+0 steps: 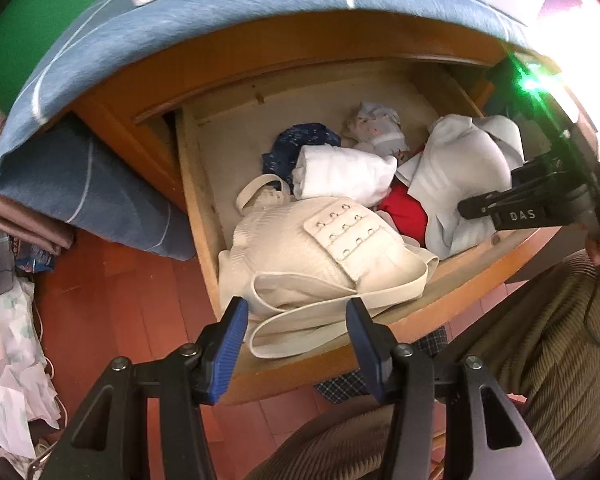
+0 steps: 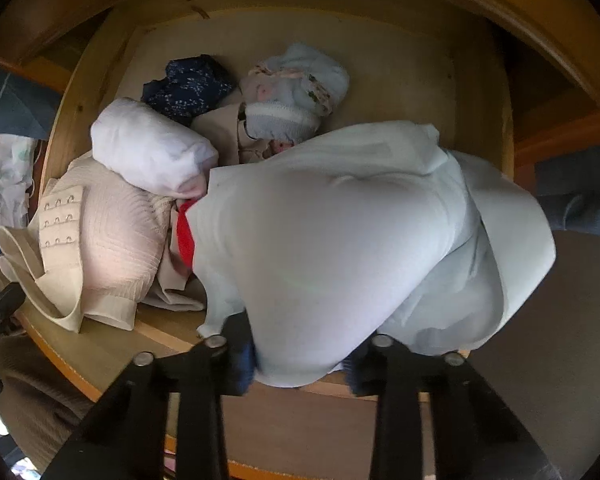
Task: Take underwear out of drawer
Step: 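Grasp the white bra cup with the right tool inside the drawer, then grasp the beige bra with the left tool while the right tool holds the white bra, then lift the beige bra with the left tool up over the white box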
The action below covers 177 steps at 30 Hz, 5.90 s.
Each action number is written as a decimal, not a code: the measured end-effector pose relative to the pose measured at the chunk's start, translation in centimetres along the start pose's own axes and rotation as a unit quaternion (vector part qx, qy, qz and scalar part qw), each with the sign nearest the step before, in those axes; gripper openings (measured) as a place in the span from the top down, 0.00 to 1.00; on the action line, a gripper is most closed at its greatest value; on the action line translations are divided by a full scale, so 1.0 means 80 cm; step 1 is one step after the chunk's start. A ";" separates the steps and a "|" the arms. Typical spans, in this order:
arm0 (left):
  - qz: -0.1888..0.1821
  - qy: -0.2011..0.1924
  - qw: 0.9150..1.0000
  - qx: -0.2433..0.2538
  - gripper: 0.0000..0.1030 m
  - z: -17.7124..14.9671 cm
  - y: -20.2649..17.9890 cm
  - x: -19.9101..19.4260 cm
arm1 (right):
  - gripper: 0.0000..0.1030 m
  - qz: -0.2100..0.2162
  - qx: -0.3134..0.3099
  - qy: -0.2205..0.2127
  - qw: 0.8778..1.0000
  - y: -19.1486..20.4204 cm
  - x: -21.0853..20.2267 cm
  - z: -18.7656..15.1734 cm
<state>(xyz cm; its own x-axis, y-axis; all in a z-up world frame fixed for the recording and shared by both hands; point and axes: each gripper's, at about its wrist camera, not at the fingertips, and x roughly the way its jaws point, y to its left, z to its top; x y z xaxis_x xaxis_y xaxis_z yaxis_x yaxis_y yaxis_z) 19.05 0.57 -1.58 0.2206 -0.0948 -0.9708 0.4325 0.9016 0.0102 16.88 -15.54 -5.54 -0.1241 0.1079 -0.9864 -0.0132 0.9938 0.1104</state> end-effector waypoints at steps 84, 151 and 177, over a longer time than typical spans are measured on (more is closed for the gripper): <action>-0.010 0.019 0.998 -0.051 0.73 0.029 -0.014 0.028 | 0.84 0.026 0.006 -0.097 0.995 -0.017 -0.063 -0.069; 0.048 -0.221 0.970 -0.094 0.74 0.024 0.027 -0.336 | 0.85 0.001 0.074 -0.135 0.988 -0.036 -0.079 -0.090; 0.077 -0.296 0.949 -0.080 0.74 0.176 0.026 -0.356 | 0.84 0.015 0.081 -0.138 0.987 -0.039 -0.078 -0.092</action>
<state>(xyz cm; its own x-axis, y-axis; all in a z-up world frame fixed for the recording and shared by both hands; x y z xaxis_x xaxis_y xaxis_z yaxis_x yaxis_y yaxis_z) 25.99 -0.77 29.49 0.7435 -0.1357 -0.6548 0.2284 0.9718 0.0579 10.41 -19.54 1.15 0.1533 0.1189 -0.9810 0.1472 0.9789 0.1417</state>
